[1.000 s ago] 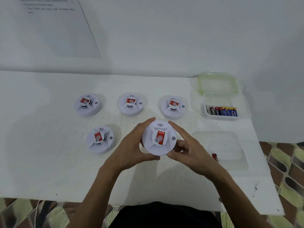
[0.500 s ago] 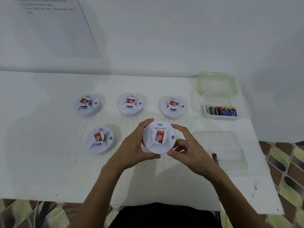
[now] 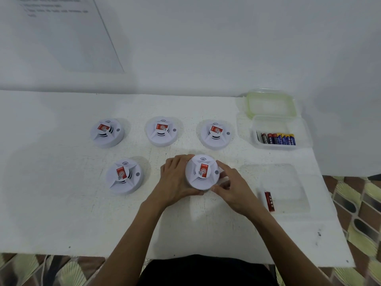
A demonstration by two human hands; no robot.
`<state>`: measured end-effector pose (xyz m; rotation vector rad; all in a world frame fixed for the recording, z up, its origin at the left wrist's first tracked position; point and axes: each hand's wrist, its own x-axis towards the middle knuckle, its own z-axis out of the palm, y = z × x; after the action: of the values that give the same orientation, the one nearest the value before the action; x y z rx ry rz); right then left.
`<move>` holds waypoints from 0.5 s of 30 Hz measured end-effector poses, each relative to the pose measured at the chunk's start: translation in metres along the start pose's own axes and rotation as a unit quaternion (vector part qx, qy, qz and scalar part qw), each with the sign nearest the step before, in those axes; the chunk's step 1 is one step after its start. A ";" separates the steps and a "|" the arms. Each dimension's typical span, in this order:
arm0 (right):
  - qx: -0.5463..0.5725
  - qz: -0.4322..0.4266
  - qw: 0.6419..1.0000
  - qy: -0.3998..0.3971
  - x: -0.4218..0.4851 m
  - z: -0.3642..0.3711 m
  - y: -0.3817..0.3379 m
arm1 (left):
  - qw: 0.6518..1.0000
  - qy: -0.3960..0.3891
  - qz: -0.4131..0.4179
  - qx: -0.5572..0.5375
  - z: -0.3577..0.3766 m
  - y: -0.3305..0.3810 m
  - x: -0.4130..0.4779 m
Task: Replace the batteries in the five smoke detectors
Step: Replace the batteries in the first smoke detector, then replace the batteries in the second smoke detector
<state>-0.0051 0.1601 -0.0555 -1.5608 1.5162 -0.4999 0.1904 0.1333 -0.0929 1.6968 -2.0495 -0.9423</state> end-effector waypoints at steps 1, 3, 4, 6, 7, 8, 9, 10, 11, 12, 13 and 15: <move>-0.012 0.003 1.000 -0.003 0.001 0.000 0.001 | 1.000 0.004 0.002 0.000 0.002 -0.002 0.000; -0.020 0.007 1.000 -0.005 0.002 0.000 0.000 | 1.000 0.015 0.006 -0.004 0.006 -0.004 0.000; -0.022 0.009 1.000 -0.005 0.003 0.000 0.000 | 1.000 0.021 0.015 -0.004 0.005 -0.004 0.000; -0.028 0.015 0.999 -0.007 0.003 -0.001 -0.001 | 1.000 0.023 0.021 0.002 0.007 -0.007 0.000; -0.035 0.018 0.999 -0.010 0.003 -0.002 -0.001 | 0.999 0.027 0.027 0.008 0.007 -0.007 0.000; -0.045 0.023 0.999 -0.014 0.003 -0.002 -0.001 | 0.999 0.030 0.029 0.020 0.006 -0.006 -0.001; -0.055 0.029 0.998 -0.019 0.003 -0.002 -0.002 | 0.998 0.034 0.034 0.034 0.004 -0.006 -0.003; -0.065 0.036 0.997 -0.021 0.002 -0.002 -0.003 | 0.998 0.032 0.032 0.047 0.001 -0.005 -0.005; -0.074 0.041 0.996 -0.013 0.002 -0.002 -0.005 | 0.998 0.025 0.027 0.050 -0.002 -0.005 -0.007; -0.081 0.040 0.996 0.008 0.002 -0.001 -0.008 | 0.999 0.015 0.017 0.043 -0.007 -0.005 -0.010; -0.085 0.030 0.995 0.040 0.001 -0.001 -0.014 | 0.999 0.014 0.015 0.025 -0.012 -0.005 -0.014; -0.083 -0.011 0.990 0.111 0.002 0.002 -0.031 | 0.999 0.035 0.022 -0.002 -0.025 -0.007 -0.026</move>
<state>0.0152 0.1554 -0.0327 -1.6952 1.7494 -0.5880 0.2171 0.1502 -0.0752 1.6513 -2.0306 -0.8586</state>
